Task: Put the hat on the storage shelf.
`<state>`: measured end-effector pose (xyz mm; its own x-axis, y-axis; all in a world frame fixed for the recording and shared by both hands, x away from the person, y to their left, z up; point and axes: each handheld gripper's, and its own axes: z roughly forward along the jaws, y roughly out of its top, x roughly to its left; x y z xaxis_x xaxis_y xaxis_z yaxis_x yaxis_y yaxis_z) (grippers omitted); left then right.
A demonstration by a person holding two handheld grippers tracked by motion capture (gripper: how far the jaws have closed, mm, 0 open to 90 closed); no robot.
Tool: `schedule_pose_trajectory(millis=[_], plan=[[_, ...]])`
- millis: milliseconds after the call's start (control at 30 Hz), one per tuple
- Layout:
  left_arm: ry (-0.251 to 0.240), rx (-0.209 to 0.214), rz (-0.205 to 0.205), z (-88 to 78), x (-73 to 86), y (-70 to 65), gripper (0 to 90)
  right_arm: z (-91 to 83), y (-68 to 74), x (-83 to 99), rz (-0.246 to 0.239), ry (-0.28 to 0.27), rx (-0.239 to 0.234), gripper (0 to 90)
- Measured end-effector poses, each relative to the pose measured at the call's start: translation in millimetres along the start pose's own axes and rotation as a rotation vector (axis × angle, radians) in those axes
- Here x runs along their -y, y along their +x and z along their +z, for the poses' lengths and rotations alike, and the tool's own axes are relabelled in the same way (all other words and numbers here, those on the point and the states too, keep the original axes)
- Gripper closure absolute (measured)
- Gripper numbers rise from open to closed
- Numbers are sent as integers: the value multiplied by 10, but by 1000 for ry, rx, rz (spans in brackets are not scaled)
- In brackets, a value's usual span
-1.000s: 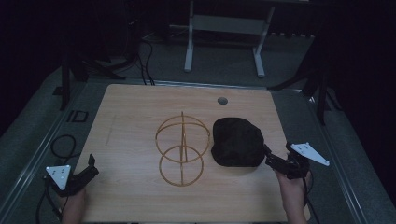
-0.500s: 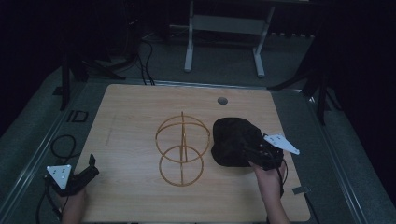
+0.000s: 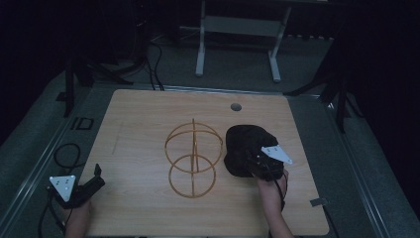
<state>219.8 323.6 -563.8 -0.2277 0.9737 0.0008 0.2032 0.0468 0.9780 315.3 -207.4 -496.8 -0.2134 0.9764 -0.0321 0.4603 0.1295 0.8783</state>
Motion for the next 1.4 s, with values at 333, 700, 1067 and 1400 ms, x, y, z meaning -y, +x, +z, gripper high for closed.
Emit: schedule_pose_trajectory(millis=[333,700,1067,1400], plan=[[-1,0,2,4,0,-3,6,48,-77,71,23,14,-7,652],[0,-1,6,3,0,-6,6,65,-62,27,8,23,3,862],[2,0,8,5,-1,-7,6,-61,-118,-132,25,-20,-5,874],[2,-1,9,5,-1,-9,6,-274,-198,-353,16,-79,-18,877]])
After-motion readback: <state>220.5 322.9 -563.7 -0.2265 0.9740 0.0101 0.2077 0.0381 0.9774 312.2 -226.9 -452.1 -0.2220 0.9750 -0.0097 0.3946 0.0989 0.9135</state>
